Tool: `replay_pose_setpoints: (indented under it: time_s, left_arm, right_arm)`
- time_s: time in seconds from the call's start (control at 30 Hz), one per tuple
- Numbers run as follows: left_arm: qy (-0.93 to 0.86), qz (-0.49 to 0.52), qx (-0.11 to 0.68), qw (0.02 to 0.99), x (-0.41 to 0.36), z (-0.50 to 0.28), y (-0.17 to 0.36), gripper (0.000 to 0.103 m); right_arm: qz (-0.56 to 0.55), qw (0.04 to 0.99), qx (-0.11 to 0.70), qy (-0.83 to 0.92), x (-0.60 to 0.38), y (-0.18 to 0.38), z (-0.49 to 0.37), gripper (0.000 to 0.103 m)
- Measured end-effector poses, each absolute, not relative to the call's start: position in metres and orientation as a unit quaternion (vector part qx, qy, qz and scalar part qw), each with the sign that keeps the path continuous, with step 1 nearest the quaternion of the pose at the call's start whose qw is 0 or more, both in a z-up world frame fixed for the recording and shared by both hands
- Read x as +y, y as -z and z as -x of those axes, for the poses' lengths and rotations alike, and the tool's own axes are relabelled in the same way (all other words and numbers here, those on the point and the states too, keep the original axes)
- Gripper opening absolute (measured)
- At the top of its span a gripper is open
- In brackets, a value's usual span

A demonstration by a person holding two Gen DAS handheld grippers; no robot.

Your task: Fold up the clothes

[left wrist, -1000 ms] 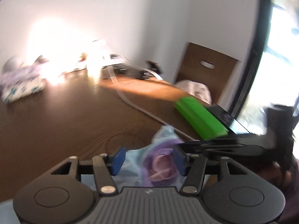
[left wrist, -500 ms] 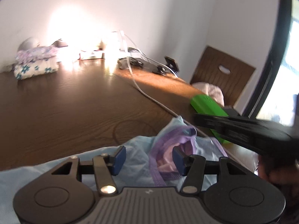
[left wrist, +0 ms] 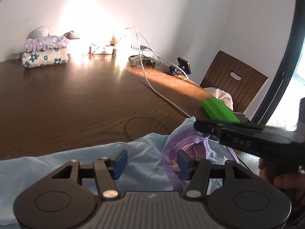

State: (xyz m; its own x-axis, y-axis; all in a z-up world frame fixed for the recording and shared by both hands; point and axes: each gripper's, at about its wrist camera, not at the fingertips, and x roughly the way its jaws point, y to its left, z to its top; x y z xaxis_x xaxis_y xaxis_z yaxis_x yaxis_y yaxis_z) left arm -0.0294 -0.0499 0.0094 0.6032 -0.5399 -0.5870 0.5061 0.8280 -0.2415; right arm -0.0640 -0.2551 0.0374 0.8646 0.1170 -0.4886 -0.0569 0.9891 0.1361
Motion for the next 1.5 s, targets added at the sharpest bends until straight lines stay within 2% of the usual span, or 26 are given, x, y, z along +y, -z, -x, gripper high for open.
replay_pose_setpoints:
  time_s: [0.27, 0.43, 0.6, 0.7, 0.77, 0.87, 1.0, 1.17, 1.23, 1.4, 1.43, 1.47, 1.5]
  left_arm:
    - [0.285, 0.008, 0.344, 0.895, -0.055, 0.029, -0.004, 0.066]
    - [0.285, -0.005, 0.341, 0.896, -0.058, 0.030, -0.005, 0.067]
    - [0.315, 0.021, 0.310, 0.897, -0.050, 0.041, -0.023, 0.067]
    - [0.341, 0.028, 0.275, 0.898, -0.057, 0.049, -0.035, 0.075]
    - [0.328, 0.001, 0.286, 0.900, -0.072, 0.046, -0.031, 0.073]
    - [0.307, -0.021, 0.296, 0.904, -0.084, 0.041, -0.020, 0.064]
    - [0.299, -0.023, 0.309, 0.903, -0.085, 0.039, -0.011, 0.063]
    - [0.290, -0.030, 0.320, 0.901, -0.081, 0.039, -0.004, 0.063]
    - [0.290, -0.037, 0.318, 0.902, -0.082, 0.040, -0.004, 0.063]
    - [0.290, -0.043, 0.315, 0.903, -0.084, 0.043, -0.003, 0.064]
    - [0.290, -0.042, 0.315, 0.903, -0.084, 0.043, -0.003, 0.064]
    - [0.291, -0.042, 0.315, 0.902, -0.084, 0.044, -0.003, 0.064]
    - [0.292, -0.042, 0.315, 0.902, -0.084, 0.044, -0.004, 0.064]
  right_arm:
    - [-0.070, 0.967, 0.243, -0.020, -0.256, -0.049, 0.098, 0.003]
    - [-0.082, 0.950, 0.301, 0.007, -0.255, -0.015, 0.099, 0.004]
    - [-0.083, 0.954, 0.289, 0.007, -0.253, -0.013, 0.104, 0.008]
    - [-0.095, 0.959, 0.265, 0.017, -0.258, -0.020, 0.112, 0.021]
    - [-0.093, 0.963, 0.250, 0.031, -0.261, -0.026, 0.118, 0.034]
    - [-0.109, 0.961, 0.252, 0.024, -0.270, -0.026, 0.122, 0.037]
    - [-0.133, 0.956, 0.261, 0.020, -0.280, -0.021, 0.128, 0.043]
    - [-0.146, 0.951, 0.273, 0.013, -0.277, -0.016, 0.125, 0.059]
    - [-0.157, 0.949, 0.272, 0.009, -0.274, -0.018, 0.120, 0.062]
    - [-0.149, 0.956, 0.254, 0.006, -0.263, -0.024, 0.111, 0.061]
    - [-0.143, 0.956, 0.255, 0.006, -0.261, -0.022, 0.109, 0.057]
    - [-0.143, 0.954, 0.263, 0.007, -0.261, -0.019, 0.105, 0.045]
    - [-0.141, 0.953, 0.269, 0.008, -0.260, -0.015, 0.102, 0.041]
